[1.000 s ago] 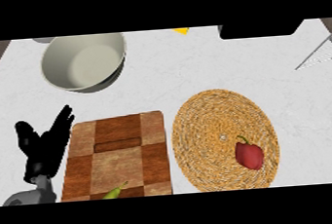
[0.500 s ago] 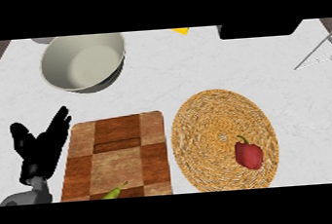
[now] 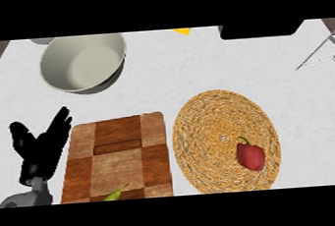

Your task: Pick the cupcake from the placemat and place it in the tiered shelf

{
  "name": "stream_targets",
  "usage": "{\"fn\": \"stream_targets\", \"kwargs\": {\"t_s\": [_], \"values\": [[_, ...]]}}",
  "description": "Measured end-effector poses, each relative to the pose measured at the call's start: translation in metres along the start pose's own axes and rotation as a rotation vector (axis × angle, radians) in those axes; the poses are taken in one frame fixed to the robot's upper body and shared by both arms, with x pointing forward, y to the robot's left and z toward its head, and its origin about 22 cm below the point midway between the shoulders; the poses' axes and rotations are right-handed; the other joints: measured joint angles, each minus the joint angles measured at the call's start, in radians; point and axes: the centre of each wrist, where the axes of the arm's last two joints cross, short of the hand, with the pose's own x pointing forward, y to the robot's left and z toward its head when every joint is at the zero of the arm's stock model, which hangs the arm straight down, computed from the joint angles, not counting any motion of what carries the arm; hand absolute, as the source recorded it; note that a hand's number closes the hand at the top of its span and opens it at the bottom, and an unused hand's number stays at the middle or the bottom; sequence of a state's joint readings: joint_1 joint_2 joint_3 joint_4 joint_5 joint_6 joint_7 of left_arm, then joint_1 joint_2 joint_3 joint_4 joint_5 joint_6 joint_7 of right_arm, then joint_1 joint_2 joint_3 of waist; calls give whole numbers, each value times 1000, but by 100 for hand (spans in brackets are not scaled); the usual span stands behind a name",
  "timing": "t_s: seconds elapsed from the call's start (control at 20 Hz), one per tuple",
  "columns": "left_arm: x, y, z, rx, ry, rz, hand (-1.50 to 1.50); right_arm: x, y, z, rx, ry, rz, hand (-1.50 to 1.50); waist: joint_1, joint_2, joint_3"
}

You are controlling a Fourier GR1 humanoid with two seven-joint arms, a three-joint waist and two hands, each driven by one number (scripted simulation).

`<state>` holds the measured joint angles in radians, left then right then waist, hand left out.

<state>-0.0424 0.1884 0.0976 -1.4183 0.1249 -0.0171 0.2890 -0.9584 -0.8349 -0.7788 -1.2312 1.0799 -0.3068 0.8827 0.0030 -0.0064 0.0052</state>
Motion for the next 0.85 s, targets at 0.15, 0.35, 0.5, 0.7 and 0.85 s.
{"fn": "stream_targets", "kwargs": {"t_s": [0.15, 0.35, 0.5, 0.7, 0.85], "values": [[0, -2, 1, 5, 2, -3, 0, 1, -20, -9, -100, 3, 4, -150, -6, -1, -1], [-4, -2, 4, 12, -6, 3, 0, -1, -51, -17, -222, 24, -37, -150, -14, -4, -1], [-5, 2, 4, 17, 7, 7, 0, -6, -81, -18, -284, 43, -85, -150, -23, -6, -1], [-6, 4, 6, 26, 7, -1, 0, -15, -125, -12, -303, 54, -134, -150, -31, -9, -1], [-7, 6, 6, 26, 7, 1, 0, -27, -155, -5, -292, 51, -149, -150, -34, -10, 0]]}}
